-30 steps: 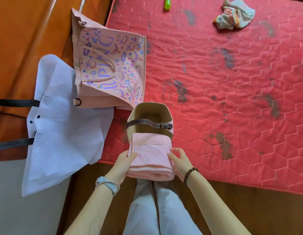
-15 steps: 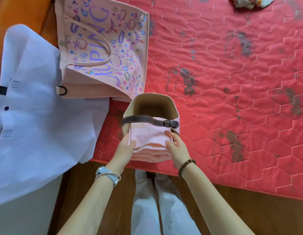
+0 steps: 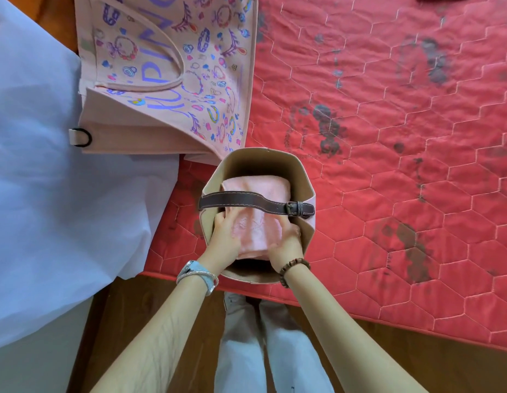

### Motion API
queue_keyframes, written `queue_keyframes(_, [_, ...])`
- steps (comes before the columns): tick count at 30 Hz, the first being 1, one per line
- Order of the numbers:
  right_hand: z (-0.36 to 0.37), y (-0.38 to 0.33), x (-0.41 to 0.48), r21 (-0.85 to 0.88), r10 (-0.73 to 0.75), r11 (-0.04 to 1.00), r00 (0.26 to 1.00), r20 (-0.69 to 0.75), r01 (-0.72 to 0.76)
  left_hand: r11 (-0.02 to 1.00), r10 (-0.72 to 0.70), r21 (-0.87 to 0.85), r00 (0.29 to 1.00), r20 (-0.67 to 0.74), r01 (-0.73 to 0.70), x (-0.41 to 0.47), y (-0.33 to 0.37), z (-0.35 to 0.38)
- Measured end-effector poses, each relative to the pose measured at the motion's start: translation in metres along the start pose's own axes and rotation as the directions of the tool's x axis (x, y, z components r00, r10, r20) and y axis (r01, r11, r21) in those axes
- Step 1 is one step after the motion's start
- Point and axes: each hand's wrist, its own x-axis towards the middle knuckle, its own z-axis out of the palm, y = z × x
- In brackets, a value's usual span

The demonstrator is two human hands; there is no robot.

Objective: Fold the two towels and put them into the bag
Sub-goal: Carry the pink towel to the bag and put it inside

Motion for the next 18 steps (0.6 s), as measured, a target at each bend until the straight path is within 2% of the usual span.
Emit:
queue_keyframes(2, [0.005, 0.002, 0.008, 0.028, 0.084, 0.996, 0.996, 0.018, -0.084, 0.998, 0.049, 0.048, 0.999, 0.009, -0.05, 0.007, -0.004, 0.004])
queue_keyframes(4, [0.009, 0.002, 0.012, 0.062, 0.126, 0.99, 0.992, -0.029, -0.124, 0.998, 0.045, 0.046, 0.999, -0.002, -0.045, 0.013, -0.008, 0.007])
queue_keyframes(6, [0.015, 0.003, 0.014, 0.016, 0.043, 0.999, 0.996, -0.083, -0.042, 0.998, 0.04, 0.049, 0.999, -0.015, -0.039, 0.02, -0.011, 0.013])
queue_keyframes(8, [0.02, 0.005, 0.015, -0.044, -0.007, 0.999, 0.997, -0.072, 0.003, 0.998, 0.025, 0.061, 1.0, -0.008, -0.025, 0.025, -0.013, 0.018])
queue_keyframes(13, [0.024, 0.01, 0.022, 0.0, 0.099, 0.995, 0.995, -0.03, -0.099, 0.997, 0.023, 0.07, 1.0, 0.003, -0.023, 0.031, -0.015, 0.025])
queue_keyframes(18, [0.023, 0.012, 0.02, 0.003, -0.016, 1.0, 1.0, -0.014, 0.016, 0.996, 0.084, 0.049, 0.993, -0.079, -0.08, 0.024, -0.016, 0.032])
